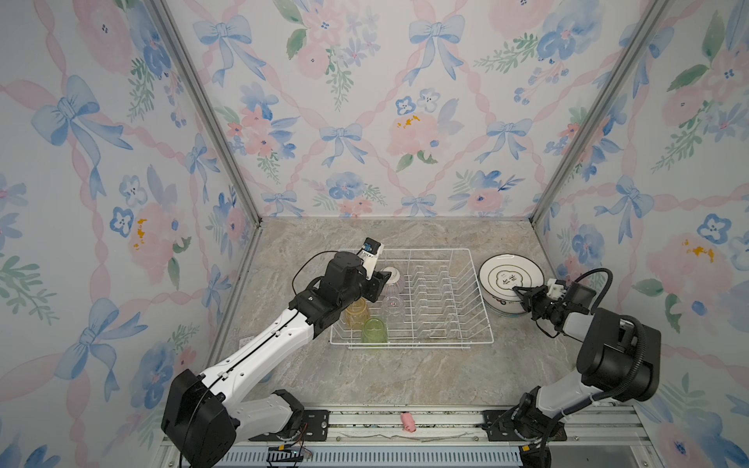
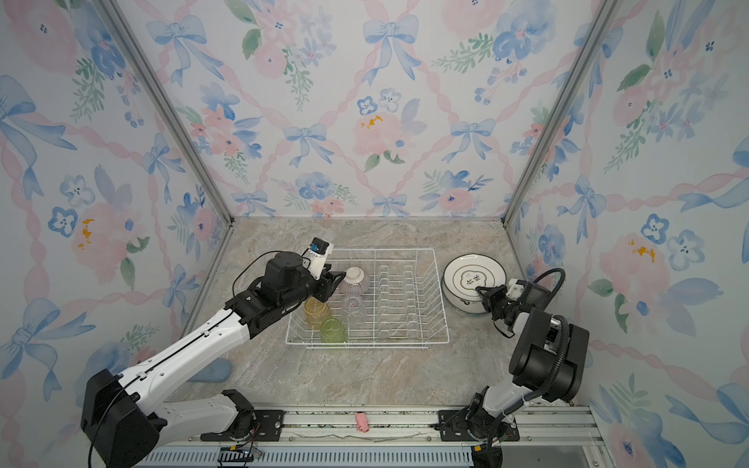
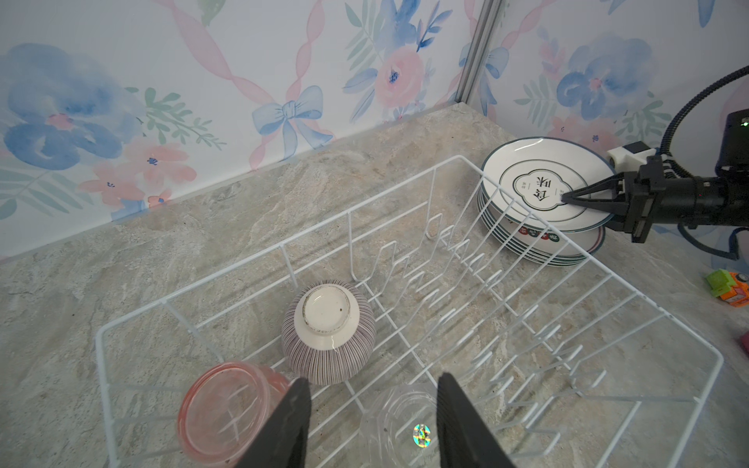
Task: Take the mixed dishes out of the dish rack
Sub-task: 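Lower the white plate onto the plate stack with the right gripper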
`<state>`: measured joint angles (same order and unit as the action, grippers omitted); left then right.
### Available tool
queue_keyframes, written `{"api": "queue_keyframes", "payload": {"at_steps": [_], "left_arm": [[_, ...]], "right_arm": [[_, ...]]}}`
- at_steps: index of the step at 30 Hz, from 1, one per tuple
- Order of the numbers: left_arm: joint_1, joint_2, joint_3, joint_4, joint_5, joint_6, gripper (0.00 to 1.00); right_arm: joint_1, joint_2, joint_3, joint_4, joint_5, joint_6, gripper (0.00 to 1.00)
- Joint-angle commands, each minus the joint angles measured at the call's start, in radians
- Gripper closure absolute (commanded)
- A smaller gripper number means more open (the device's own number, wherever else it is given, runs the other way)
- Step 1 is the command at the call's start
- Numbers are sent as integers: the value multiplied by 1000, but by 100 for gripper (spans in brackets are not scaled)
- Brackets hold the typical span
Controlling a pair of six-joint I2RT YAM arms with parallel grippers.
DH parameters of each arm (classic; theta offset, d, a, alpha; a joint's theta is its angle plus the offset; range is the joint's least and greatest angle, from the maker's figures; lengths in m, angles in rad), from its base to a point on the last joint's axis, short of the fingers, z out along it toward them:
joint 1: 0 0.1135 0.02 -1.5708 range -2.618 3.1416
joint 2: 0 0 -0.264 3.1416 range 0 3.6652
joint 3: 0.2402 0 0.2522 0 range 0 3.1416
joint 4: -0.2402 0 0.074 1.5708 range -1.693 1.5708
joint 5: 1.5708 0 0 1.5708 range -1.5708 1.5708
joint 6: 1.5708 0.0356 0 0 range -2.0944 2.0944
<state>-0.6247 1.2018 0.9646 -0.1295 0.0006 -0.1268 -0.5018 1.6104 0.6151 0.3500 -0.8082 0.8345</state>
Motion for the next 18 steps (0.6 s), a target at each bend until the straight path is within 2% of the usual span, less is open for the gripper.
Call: {"api": "queue_keyframes", "payload": {"at_steps": [1,6,10,18], "left_arm": [[10,-4,-10,-1,17,9,53],[13,-18,-20,-2,19,9,53],[14,-27,-24,-1,21,9,53],[17,-39,-35,-1,24,9,53]], "right_arm": [[10,3,8,-10,-30,-37,86],[11,-7,5,-52,-18,-66,85],[10,-16,3,-79,-10,-85,73],[10,-30,7,-132,1,-115,62]]}}
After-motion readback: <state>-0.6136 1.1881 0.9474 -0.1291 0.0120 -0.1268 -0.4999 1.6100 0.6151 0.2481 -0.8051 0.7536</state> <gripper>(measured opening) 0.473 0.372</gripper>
